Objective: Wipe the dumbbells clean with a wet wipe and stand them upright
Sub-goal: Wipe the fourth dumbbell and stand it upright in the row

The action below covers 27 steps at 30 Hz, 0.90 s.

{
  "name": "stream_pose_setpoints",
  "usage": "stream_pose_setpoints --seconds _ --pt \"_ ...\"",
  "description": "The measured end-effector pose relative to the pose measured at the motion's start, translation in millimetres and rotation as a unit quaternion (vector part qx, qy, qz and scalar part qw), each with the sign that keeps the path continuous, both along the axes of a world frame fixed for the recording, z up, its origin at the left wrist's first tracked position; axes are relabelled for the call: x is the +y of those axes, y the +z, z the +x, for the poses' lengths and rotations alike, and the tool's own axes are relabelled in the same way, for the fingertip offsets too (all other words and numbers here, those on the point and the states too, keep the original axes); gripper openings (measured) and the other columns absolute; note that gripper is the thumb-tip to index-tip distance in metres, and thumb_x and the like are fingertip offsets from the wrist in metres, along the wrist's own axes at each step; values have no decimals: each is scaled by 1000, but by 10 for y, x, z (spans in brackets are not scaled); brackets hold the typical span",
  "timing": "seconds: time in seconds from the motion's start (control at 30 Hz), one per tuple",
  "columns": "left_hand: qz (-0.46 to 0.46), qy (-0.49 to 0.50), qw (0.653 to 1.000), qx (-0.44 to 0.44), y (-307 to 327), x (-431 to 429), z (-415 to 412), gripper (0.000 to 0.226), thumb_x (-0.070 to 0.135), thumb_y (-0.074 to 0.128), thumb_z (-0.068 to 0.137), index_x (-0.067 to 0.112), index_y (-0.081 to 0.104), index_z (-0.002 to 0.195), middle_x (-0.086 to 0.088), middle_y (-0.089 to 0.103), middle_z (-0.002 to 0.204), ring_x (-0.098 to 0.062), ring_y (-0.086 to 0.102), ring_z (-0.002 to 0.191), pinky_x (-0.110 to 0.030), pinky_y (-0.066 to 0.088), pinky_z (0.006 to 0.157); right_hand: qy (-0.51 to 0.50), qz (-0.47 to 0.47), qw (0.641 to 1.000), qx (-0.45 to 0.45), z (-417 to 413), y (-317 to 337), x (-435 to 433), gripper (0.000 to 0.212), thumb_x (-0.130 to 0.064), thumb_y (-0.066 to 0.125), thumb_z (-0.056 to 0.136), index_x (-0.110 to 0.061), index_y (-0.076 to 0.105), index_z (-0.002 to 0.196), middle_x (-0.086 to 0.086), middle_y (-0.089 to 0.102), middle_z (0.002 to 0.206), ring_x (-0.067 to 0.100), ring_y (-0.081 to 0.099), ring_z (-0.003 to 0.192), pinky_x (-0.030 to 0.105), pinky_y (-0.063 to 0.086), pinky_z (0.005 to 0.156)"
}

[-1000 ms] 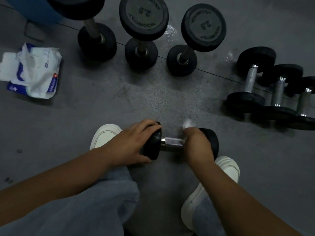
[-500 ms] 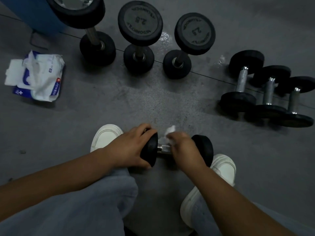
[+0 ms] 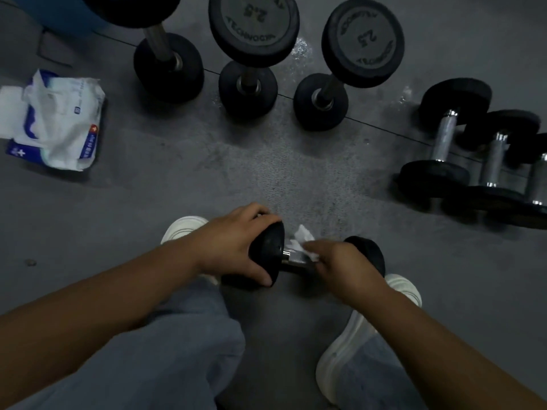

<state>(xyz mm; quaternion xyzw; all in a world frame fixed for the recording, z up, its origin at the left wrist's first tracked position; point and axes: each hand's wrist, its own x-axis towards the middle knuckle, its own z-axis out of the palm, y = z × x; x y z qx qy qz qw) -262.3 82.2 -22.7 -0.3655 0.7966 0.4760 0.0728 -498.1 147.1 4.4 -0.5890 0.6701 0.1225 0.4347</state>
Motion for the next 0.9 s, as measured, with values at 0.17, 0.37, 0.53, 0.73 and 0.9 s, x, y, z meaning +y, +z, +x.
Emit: stream_pose_setpoints --seconds 0.17,0.37,0.53,0.73,0.9 --pt "-118 98 988 31 179 -258 -85 81 76 46 74 29 46 141 8 48 140 -14 47 128 -40 47 100 7 -92 995 36 167 -78 -27 46 -14 44 96 -25 47 140 6 53 139 24 55 121 32 43 102" --pt "-180 -30 979 -96 135 -69 -370 128 64 75 66 15 0 156 -6 -3 164 -22 8 150 -37 16 119 -56 -136 979 141 206 -45 -160 35 -8 41 93 -18 50 126 4 57 108 19 59 93 30 46 74" --pt "-188 -62 974 -105 136 -619 -539 117 64 81 56 18 25 148 -2 35 148 -23 41 133 -38 38 104 -40 -103 981 159 45 26 -385 33 -7 42 92 -16 52 123 10 60 116 27 62 97 35 50 80" --pt "-58 -56 992 -92 105 -1045 -635 108 70 84 47 25 39 134 4 47 124 -19 53 110 -30 44 84 -17 -170 981 96 27 140 -632 20 -15 47 94 -11 59 110 10 57 111 29 57 96 33 45 76" --pt "-138 -15 987 -87 76 -694 -512 116 76 78 47 25 32 140 2 40 133 -20 45 119 -35 43 90 -79 -141 980 118 -188 36 -599 13 -23 58 90 -18 49 98 -2 54 81 21 56 76 28 35 58"
